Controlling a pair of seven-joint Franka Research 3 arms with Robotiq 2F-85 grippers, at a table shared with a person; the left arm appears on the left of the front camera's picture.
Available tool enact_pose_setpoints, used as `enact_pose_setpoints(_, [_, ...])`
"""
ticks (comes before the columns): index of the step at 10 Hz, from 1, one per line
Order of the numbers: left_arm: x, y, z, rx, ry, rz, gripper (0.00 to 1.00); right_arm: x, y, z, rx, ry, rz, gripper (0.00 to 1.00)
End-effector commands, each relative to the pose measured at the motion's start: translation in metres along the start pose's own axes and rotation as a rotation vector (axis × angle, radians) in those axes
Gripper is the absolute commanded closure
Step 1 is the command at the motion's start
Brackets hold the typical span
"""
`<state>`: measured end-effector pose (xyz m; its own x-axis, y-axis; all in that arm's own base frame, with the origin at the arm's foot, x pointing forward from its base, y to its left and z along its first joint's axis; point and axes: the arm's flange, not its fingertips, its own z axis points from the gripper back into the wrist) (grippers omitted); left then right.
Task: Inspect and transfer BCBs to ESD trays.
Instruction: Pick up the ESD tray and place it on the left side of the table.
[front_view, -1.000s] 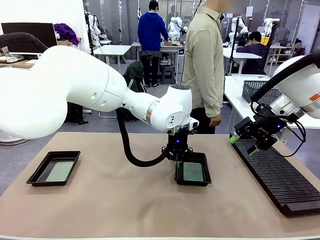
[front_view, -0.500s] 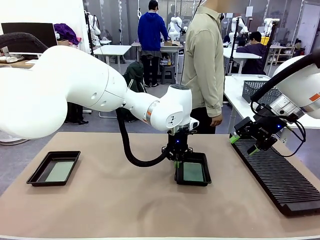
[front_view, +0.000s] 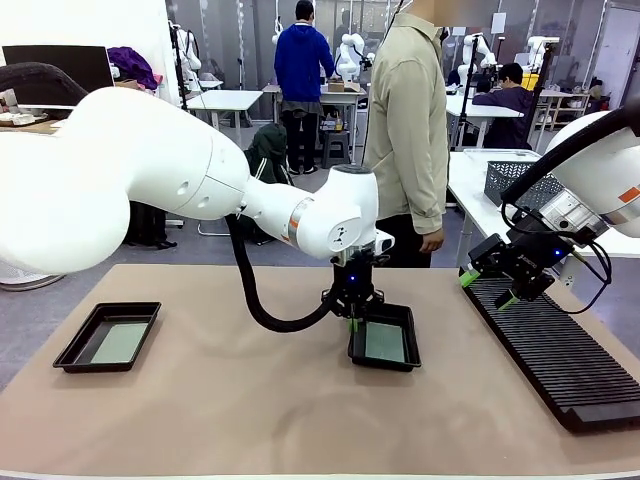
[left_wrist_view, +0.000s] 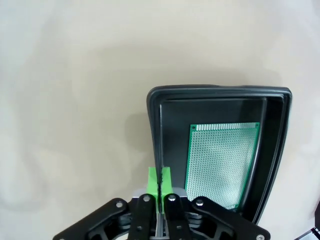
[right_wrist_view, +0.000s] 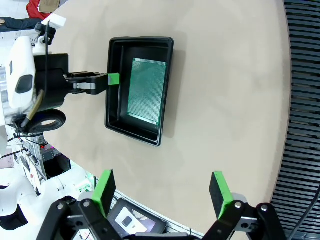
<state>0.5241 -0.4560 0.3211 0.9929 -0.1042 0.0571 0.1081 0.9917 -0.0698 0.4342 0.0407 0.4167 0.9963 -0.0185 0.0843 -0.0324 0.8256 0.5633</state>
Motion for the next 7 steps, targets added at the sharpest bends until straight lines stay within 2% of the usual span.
enact_pose_setpoints(1, [-0.014,0.034,0.009,-0.064,-0.003,-0.009,0.97,0.001,0.001,-0.002,-0.006,-0.006,-0.020,0.00])
enact_pose_setpoints(4, [-0.024,0.077,0.021,-0.109,-0.014,0.005,0.97,0.001,0.001,-0.002,-0.006,-0.006,-0.020,0.00])
enact_pose_setpoints(7, [-0.037,0.137,0.031,-0.146,-0.020,0.020,0.97,0.001,0.001,-0.002,-0.006,-0.006,-0.020,0.00])
